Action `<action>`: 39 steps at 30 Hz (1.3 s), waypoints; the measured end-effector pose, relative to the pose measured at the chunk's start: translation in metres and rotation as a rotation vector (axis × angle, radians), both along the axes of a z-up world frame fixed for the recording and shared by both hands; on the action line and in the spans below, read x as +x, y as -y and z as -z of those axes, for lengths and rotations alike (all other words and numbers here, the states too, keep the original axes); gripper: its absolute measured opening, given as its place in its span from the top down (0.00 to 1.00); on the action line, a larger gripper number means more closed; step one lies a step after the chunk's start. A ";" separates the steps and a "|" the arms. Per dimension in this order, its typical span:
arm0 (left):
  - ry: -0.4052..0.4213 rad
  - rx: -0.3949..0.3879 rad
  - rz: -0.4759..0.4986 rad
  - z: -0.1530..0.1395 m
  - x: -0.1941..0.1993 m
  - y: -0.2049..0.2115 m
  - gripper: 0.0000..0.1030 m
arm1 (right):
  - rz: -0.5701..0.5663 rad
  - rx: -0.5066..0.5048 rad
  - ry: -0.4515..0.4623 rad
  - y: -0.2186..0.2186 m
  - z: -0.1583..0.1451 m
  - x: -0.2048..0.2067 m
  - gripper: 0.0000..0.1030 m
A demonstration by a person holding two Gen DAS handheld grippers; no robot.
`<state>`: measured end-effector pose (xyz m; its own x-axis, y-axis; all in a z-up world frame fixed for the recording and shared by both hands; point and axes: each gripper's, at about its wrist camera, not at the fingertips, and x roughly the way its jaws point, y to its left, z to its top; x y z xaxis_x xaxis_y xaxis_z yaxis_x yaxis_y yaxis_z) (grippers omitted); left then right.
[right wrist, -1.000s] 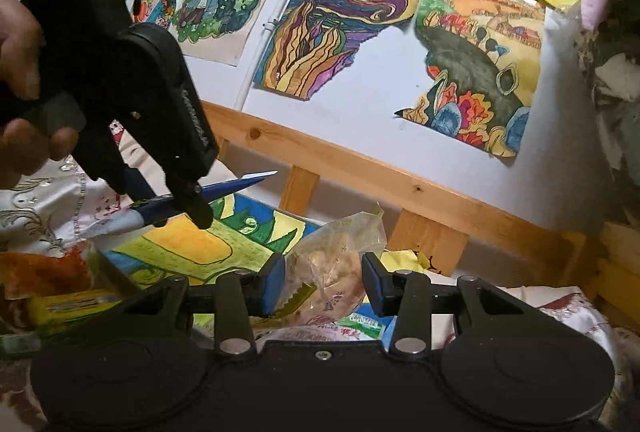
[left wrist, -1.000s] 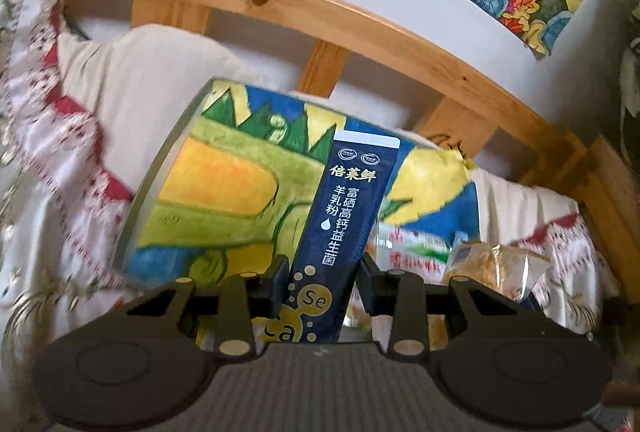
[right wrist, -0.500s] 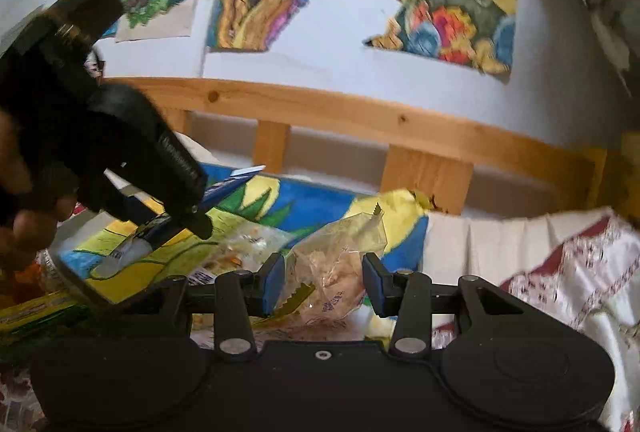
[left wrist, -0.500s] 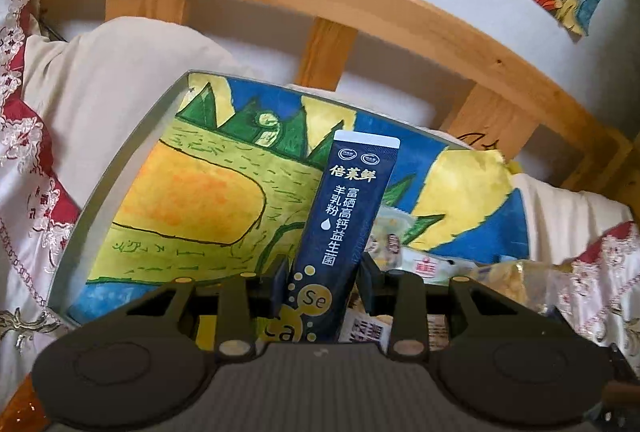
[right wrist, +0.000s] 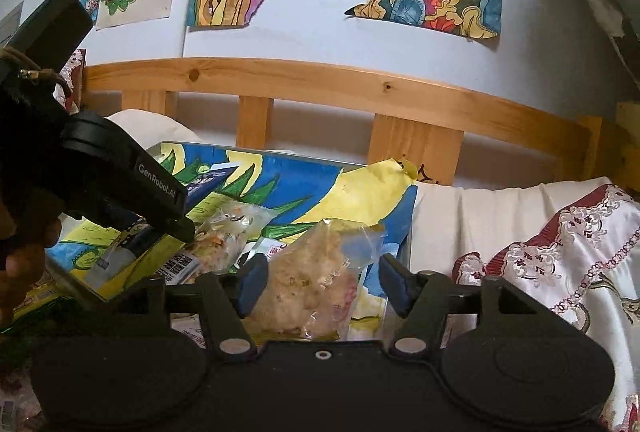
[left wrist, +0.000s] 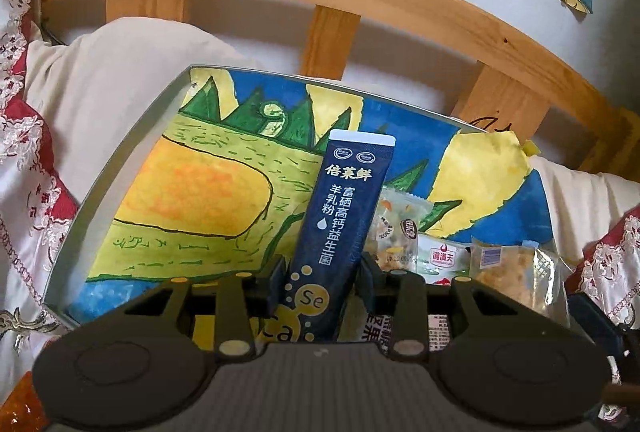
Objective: Organize snacks
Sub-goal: 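Lower blue stick into tray with left tool while right drops clear bag, then open both tools and pull them back from the tray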
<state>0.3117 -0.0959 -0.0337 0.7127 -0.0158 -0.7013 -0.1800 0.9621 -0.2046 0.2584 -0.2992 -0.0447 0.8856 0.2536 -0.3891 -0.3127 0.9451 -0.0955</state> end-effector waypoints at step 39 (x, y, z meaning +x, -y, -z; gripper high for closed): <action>0.304 0.117 -0.092 -0.085 -0.231 -0.065 0.01 | -0.056 0.045 0.220 -0.023 -0.084 -0.163 0.01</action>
